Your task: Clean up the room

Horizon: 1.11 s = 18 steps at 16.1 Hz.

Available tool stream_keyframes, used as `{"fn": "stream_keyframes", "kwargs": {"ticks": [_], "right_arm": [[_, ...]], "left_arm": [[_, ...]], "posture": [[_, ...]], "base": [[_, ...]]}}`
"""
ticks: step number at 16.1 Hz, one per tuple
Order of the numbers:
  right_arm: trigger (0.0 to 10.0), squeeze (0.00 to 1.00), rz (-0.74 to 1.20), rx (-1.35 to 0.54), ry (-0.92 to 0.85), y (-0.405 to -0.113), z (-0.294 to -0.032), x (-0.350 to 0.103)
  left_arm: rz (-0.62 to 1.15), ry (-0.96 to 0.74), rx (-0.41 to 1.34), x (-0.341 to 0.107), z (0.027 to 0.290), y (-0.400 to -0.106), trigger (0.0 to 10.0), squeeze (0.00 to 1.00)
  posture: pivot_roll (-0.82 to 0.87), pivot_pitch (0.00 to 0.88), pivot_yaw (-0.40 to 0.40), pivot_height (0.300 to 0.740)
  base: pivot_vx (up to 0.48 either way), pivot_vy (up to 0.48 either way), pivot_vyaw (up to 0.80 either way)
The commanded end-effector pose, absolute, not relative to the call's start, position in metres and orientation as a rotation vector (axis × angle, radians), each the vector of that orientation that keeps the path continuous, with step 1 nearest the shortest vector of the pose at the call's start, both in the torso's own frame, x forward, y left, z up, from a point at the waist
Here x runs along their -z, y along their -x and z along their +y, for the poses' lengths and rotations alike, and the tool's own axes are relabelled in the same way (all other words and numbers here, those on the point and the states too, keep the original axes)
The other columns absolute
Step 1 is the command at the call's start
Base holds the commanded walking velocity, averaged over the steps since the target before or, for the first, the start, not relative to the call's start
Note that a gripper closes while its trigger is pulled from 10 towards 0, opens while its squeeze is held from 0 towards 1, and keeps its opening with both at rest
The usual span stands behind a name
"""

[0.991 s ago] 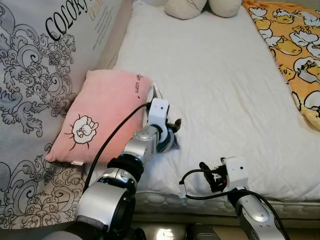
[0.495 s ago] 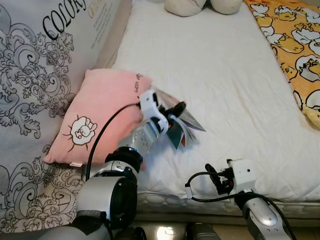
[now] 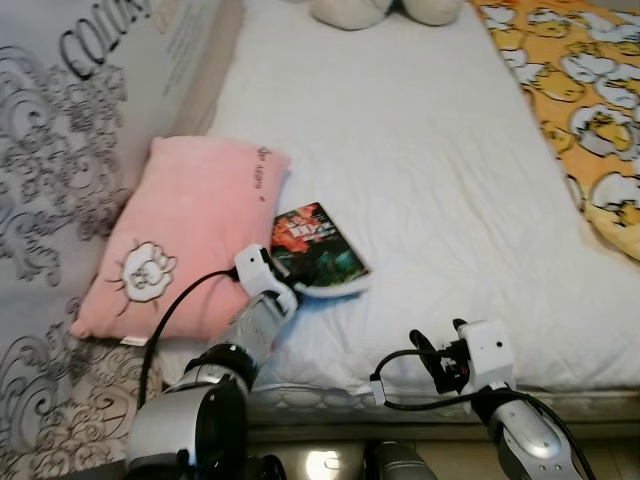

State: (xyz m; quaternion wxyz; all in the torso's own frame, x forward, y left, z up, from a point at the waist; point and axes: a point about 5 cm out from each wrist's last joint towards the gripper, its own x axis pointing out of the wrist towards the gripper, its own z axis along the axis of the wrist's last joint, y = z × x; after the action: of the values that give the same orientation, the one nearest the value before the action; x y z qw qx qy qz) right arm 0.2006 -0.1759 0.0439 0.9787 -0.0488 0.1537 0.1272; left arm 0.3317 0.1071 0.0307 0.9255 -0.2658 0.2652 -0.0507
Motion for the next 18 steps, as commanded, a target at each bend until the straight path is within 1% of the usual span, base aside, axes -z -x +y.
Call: {"fn": "stream_keyframes", "kwargs": {"ticks": [1, 2, 3, 4, 6, 7, 9, 10, 11, 12, 13, 14, 15, 16, 17, 18], "right_arm": [[10.0, 0.0, 0.312, -0.252, 0.105, -0.199, -0.178, -0.046], [10.0, 0.0, 0.318, -0.253, 0.105, -0.198, -0.178, -0.045], [10.0, 0.0, 0.318, -0.255, 0.105, -0.198, -0.177, -0.045], [10.0, 0.0, 0.317, -0.265, 0.109, -0.199, -0.175, -0.045], [10.0, 0.0, 0.313, -0.27, 0.11, -0.202, -0.174, -0.045], [10.0, 0.0, 0.312, -0.27, 0.11, -0.203, -0.174, -0.046], [10.0, 0.0, 0.313, -0.273, 0.112, -0.204, -0.173, -0.045], [10.0, 0.0, 0.316, -0.275, 0.113, -0.203, -0.173, -0.044], [10.0, 0.0, 0.319, -0.276, 0.114, -0.202, -0.173, -0.044], [10.0, 0.0, 0.321, -0.276, 0.115, -0.202, -0.174, -0.044], [10.0, 0.0, 0.324, -0.277, 0.118, -0.201, -0.174, -0.043], [10.0, 0.0, 0.325, -0.279, 0.121, -0.202, -0.175, -0.043], [10.0, 0.0, 0.324, -0.279, 0.122, -0.203, -0.175, -0.043], [10.0, 0.0, 0.324, -0.279, 0.123, -0.204, -0.175, -0.043], [10.0, 0.0, 0.323, -0.28, 0.124, -0.204, -0.175, -0.043], [10.0, 0.0, 0.325, -0.279, 0.124, -0.204, -0.175, -0.043]], "left_arm": [[0.663, 0.403, 0.046, -0.006, 0.119, -0.313, 0.0, 0.0], [0.532, 0.073, 0.217, -0.027, 0.112, -0.329, 0.0, 0.0], [0.502, -0.008, 0.264, -0.032, 0.107, -0.332, 0.0, 0.0], [0.424, -0.126, 0.355, -0.045, 0.096, -0.339, 0.0, 0.0], [0.371, -0.209, 0.435, -0.053, 0.087, -0.343, 0.0, 0.0], [0.386, -0.217, 0.445, -0.051, 0.085, -0.341, 0.0, 0.0], [0.446, -0.208, 0.408, -0.041, 0.09, -0.336, 0.0, 0.0], [0.489, -0.164, 0.405, -0.033, 0.092, -0.331, 0.0, 0.0], [0.494, -0.142, 0.411, -0.032, 0.09, -0.329, 0.0, 0.0], [0.489, -0.183, 0.414, -0.032, 0.09, -0.329, 0.0, 0.0], [0.46, -0.396, 0.42, -0.031, 0.094, -0.33, 0.0, 0.0], [0.43, -0.624, 0.361, -0.031, 0.107, -0.331, 0.0, 0.0], [0.424, -0.678, 0.34, -0.03, 0.112, -0.332, 0.0, 0.0], [0.399, -0.789, 0.323, -0.031, 0.119, -0.332, 0.0, 0.0], [0.368, -0.869, 0.321, -0.032, 0.122, -0.333, 0.0, 0.0], [0.343, -0.915, 0.334, -0.033, 0.122, -0.333, 0.0, 0.0]], "posture": [[-0.34, 0.136, 0.029, 0.74], [-0.33, 0.135, 0.025, 0.74], [-0.33, 0.135, 0.025, 0.74], [-0.32, 0.132, 0.024, 0.74], [-0.32, 0.132, 0.024, 0.74], [-0.32, 0.123, 0.025, 0.74], [-0.32, 0.122, 0.026, 0.74], [-0.33, 0.117, 0.025, 0.74], [-0.33, 0.115, 0.025, 0.74], [-0.33, 0.114, 0.024, 0.74], [-0.33, 0.109, 0.022, 0.74], [-0.33, 0.107, 0.02, 0.74], [-0.33, 0.106, 0.02, 0.74], [-0.33, 0.109, 0.019, 0.74], [-0.33, 0.109, 0.019, 0.74], [-0.32, 0.115, 0.02, 0.74]], "base": [[0.0, 0.0, 0.0], [0.0, 0.0, 0.0], [0.0, 0.0, 0.0], [0.0, 0.0, 0.0], [0.0, 0.0, 0.0], [0.0, 0.0, 0.0], [0.0, 0.0, 0.0], [0.0, 0.0, 0.0], [0.0, 0.0, 0.0], [0.0, 0.0, 0.0], [0.0, 0.0, 0.0], [0.0, 0.0, 0.0], [0.0, 0.0, 0.0], [0.0, 0.0, 0.0], [0.0, 0.0, 0.0], [0.0, 0.0, 0.0]]}}
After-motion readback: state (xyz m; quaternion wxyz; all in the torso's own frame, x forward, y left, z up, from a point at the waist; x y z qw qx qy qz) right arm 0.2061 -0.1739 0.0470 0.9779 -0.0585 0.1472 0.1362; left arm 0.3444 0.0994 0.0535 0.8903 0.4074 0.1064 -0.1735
